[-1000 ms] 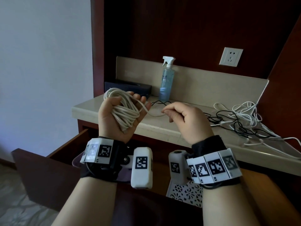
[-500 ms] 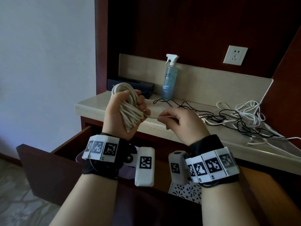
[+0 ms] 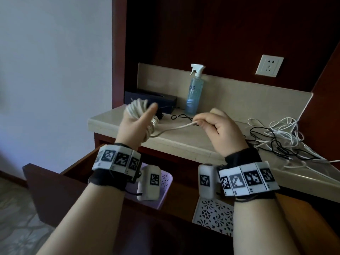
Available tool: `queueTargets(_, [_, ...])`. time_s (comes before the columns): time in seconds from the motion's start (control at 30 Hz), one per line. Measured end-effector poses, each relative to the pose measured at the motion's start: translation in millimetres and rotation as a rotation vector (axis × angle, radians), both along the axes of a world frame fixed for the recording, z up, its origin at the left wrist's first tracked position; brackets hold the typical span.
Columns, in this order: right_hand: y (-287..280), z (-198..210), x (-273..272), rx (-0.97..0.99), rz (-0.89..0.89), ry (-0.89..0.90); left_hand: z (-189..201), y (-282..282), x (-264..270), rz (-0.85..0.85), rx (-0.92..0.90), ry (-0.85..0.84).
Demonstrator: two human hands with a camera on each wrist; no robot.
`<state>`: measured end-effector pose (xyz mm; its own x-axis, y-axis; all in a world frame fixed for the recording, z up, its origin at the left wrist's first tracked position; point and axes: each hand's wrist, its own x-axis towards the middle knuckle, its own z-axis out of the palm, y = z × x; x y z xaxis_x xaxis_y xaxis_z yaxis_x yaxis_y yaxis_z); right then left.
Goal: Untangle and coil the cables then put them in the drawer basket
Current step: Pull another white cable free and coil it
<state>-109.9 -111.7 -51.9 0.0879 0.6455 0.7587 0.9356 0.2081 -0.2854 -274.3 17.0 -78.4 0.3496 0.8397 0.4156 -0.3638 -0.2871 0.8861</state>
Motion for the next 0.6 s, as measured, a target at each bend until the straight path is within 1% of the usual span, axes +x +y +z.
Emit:
queueTargets(0.07, [7,12,-2,-0.018,0.031,-0.021,5,-1,8,0.008,0.182,0.181])
queueTargets(0.13, [12,25,-1,-0.021,0.064,-0.031,10,-3,15,-0.029,0.299,0.281])
queueTargets(0.23, [20,38,3,-0.028,0.079,0.001,23,-9,19,-0.039,0.362,0.454])
queueTargets(0.27, [22,42,5,-0.032,0.088,0.019,28,-10,21,-0.070,0.387,0.513])
queueTargets(0.33, [25,49,8,-0.036,0.115,0.038,36,-12,27,-0.202,0.464,0.577])
queueTargets(0.4, [27,59,11,-0.050,0.125,0.029,41,-14,36,-0.341,0.453,0.619])
queueTargets(0.43, [28,64,13,-0.073,0.119,0.020,42,-12,41,-0.357,0.417,0.660])
queueTargets(0.5, [29,73,19,-0.121,0.110,0.017,44,-5,52,-0.314,0.359,0.729])
queueTargets(0.53, [28,78,25,-0.139,0.109,0.024,46,-2,56,-0.286,0.341,0.732])
queueTargets(0.6, [24,88,40,-0.205,0.073,0.029,52,2,63,-0.273,0.249,0.647])
